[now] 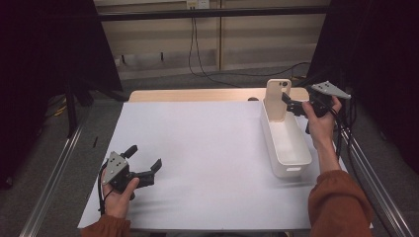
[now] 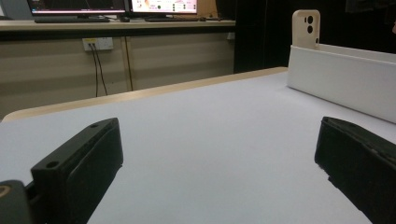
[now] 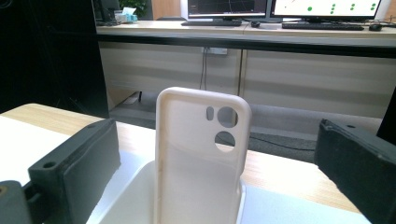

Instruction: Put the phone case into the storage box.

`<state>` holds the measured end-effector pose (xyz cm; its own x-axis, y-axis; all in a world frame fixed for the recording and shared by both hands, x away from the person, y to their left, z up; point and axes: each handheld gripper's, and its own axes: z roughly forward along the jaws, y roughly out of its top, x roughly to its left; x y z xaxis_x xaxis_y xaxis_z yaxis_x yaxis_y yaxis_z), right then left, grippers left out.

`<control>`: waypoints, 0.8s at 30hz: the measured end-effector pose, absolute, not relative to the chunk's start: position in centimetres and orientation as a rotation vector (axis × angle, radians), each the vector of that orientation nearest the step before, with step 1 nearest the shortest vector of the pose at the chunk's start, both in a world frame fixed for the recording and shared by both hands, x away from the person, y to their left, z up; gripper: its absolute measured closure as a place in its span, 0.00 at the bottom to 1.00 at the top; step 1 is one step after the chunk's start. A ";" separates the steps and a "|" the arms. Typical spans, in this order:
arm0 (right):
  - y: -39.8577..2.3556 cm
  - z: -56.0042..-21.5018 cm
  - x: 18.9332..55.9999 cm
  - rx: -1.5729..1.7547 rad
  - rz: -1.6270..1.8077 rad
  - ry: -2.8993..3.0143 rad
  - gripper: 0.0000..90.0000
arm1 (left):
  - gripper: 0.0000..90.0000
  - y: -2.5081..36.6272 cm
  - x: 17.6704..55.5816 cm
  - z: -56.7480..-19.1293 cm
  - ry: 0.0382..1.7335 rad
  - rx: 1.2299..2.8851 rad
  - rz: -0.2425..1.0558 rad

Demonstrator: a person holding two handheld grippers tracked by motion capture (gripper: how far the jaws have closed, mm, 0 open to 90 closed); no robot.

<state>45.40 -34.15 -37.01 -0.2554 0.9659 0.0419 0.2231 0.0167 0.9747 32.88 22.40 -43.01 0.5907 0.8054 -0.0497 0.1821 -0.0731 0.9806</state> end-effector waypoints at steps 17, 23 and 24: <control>-34.8 -36.8 41.9 1.237 1.321 1.557 0.00 | 0.01 22.7 32.6 -42.8 0.853 1.586 0.645; -34.6 -37.0 40.4 1.220 1.328 1.571 0.00 | 0.01 22.8 32.5 -42.8 0.853 1.593 0.647; -34.5 -37.0 40.1 1.216 1.326 1.574 0.00 | 0.01 22.8 32.5 -42.8 0.851 1.593 0.647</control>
